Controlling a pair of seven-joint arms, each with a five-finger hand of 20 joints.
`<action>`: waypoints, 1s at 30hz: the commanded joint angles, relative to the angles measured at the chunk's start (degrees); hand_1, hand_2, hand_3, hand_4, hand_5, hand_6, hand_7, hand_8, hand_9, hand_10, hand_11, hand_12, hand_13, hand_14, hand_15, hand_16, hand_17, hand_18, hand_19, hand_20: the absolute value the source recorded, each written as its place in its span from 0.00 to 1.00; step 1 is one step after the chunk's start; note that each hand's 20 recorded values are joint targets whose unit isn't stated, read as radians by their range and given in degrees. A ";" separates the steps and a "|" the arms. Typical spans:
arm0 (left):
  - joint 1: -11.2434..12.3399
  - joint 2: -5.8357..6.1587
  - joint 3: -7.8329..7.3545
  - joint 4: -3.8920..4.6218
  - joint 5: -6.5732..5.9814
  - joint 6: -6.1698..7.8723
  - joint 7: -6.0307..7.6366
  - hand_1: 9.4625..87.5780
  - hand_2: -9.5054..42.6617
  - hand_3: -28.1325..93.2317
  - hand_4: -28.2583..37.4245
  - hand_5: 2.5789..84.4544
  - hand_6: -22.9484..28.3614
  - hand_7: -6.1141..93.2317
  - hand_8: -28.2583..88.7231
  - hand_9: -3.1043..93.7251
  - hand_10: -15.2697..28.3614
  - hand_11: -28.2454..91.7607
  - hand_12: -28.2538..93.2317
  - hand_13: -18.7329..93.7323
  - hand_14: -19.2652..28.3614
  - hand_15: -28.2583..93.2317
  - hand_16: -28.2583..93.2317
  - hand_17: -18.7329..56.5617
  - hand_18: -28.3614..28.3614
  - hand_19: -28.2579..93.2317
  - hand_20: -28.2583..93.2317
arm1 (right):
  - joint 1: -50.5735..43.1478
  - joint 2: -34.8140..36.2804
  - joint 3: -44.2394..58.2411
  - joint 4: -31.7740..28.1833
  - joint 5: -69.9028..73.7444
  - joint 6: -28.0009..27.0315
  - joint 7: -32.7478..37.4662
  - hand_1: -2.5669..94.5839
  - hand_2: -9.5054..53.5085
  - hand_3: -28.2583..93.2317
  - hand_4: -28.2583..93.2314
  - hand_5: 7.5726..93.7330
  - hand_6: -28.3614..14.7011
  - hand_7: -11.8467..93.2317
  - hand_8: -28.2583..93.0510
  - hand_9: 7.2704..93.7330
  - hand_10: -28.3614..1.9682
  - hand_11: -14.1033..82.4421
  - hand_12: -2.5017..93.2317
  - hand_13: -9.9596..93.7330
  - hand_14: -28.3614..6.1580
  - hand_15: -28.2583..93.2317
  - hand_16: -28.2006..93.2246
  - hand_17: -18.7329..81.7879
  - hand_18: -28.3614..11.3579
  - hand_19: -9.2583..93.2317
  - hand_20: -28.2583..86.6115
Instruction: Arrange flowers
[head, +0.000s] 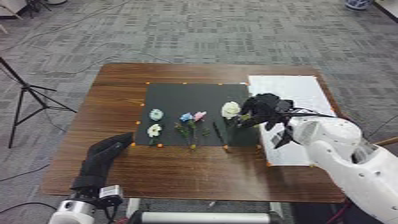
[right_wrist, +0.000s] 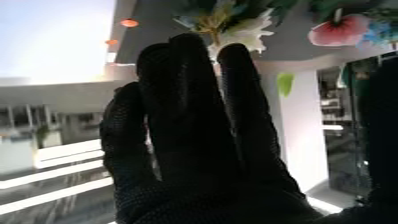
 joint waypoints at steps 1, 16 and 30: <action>-0.02 -0.41 0.57 0.06 0.22 -1.13 -0.94 0.25 0.02 0.82 0.16 0.58 0.49 0.24 0.16 0.49 0.63 0.39 0.33 0.45 0.72 0.32 0.26 0.25 0.74 0.29 0.37 | -0.83 1.91 3.82 -3.10 1.35 0.85 -0.46 0.18 0.00 0.76 0.11 0.57 0.64 0.25 0.16 0.67 0.34 0.26 0.23 0.67 0.32 0.68 0.53 0.44 0.08 0.76 0.78; 1.12 -0.85 4.05 0.46 5.27 7.20 0.76 0.27 0.13 0.81 0.14 0.61 0.48 0.25 0.16 0.52 0.65 0.41 0.32 0.47 0.73 0.35 0.25 0.29 0.71 0.31 0.38 | -46.77 -33.25 41.47 -11.30 65.65 16.72 -14.06 0.19 0.21 0.80 0.10 0.59 0.64 0.30 0.15 0.62 0.42 0.26 0.22 0.59 0.37 0.44 0.48 0.41 0.29 0.45 0.59; -0.18 -1.57 4.65 -0.03 5.63 8.92 3.92 0.27 0.11 0.83 0.14 0.64 0.48 0.27 0.15 0.56 0.67 0.42 0.32 0.54 0.74 0.44 0.23 0.36 0.75 0.46 0.47 | -46.94 -34.07 37.66 -11.78 56.69 19.12 -16.76 0.37 0.14 0.85 0.08 0.68 0.82 0.77 0.57 0.78 0.61 0.86 0.80 0.75 0.34 0.99 0.84 0.49 0.11 0.94 0.90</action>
